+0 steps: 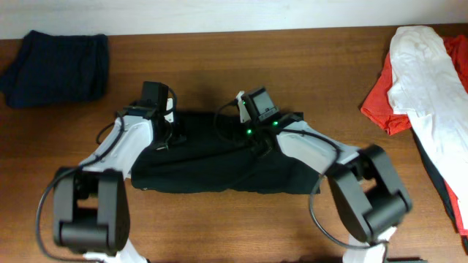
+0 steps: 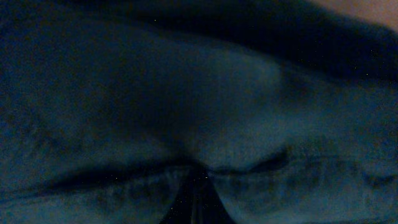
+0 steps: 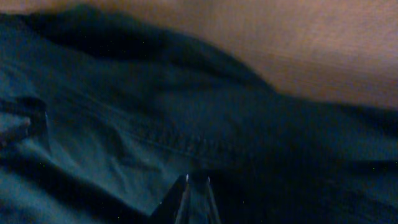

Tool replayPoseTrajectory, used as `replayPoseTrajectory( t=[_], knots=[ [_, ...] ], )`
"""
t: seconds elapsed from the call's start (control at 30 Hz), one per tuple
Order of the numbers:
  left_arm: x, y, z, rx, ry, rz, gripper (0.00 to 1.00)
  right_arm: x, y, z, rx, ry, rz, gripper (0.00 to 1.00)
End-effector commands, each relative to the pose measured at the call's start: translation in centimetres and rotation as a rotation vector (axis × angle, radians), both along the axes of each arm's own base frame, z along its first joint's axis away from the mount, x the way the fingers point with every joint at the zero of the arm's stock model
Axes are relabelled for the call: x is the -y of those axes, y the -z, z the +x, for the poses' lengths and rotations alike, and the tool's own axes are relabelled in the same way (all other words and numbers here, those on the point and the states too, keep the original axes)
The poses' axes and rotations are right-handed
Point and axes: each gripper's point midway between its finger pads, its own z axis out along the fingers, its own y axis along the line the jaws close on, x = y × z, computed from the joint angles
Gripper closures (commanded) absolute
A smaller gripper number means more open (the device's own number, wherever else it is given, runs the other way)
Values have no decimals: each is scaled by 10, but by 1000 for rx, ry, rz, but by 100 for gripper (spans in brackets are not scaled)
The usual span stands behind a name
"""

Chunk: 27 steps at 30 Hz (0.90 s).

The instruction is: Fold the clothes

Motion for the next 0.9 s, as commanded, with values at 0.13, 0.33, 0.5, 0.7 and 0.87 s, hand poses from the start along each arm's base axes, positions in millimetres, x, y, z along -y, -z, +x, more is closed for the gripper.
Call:
replayPoseTrajectory(
  t=[0.13,0.33,0.5,0.7,0.87],
  knots=[
    [-52,14,67,227,-110,249,100,34,29,34,93,134,-163,75],
    [-83,-66,79,406,-215,394,100,97,-53,75,84,318,-241,65],
    [-86,-116,70,488,-239,386,91,79,-99,57,46,55,-201,31],
    [-66,-58,-4,104,-104,294,99,-1,-29,-20,31,-400,-340,45],
    [-57,-29,-21,-27,-70,250,90,-19,24,-17,68,-447,-468,34]
  ],
)
